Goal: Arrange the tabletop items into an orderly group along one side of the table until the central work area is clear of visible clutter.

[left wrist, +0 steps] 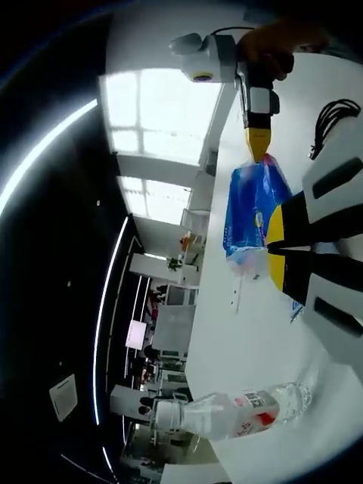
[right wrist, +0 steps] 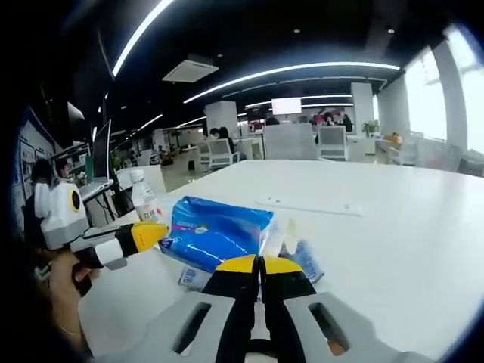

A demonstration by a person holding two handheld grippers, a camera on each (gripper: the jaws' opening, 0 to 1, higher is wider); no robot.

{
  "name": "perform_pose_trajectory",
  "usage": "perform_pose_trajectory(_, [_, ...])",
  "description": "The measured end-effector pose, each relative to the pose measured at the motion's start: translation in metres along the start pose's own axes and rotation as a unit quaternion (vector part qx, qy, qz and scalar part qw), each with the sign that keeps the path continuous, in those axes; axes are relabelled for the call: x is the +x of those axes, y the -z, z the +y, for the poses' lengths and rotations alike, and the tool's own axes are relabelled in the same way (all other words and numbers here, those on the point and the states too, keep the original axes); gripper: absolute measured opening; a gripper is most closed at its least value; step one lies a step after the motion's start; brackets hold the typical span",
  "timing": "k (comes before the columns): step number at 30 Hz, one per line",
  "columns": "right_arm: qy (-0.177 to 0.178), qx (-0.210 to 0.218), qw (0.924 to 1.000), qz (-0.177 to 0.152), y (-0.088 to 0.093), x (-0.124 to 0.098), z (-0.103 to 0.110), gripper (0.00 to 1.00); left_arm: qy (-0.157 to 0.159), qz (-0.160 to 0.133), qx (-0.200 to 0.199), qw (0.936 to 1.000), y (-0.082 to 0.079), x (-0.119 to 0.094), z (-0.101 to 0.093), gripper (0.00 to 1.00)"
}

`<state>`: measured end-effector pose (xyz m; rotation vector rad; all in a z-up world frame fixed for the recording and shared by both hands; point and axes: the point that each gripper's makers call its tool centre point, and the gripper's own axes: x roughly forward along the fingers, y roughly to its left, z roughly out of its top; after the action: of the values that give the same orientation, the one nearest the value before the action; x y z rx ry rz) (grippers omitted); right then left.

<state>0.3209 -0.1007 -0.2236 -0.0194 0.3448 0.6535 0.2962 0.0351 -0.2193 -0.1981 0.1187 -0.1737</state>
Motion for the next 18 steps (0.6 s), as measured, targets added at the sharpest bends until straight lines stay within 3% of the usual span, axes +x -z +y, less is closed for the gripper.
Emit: perform_pose_trajectory(18, [0.022,0.016,0.9996,0.003,0.003,-0.011,-0.028,0.0,0.027,0.004,-0.004,0.9996,0.005,0.013,-0.027,0.0])
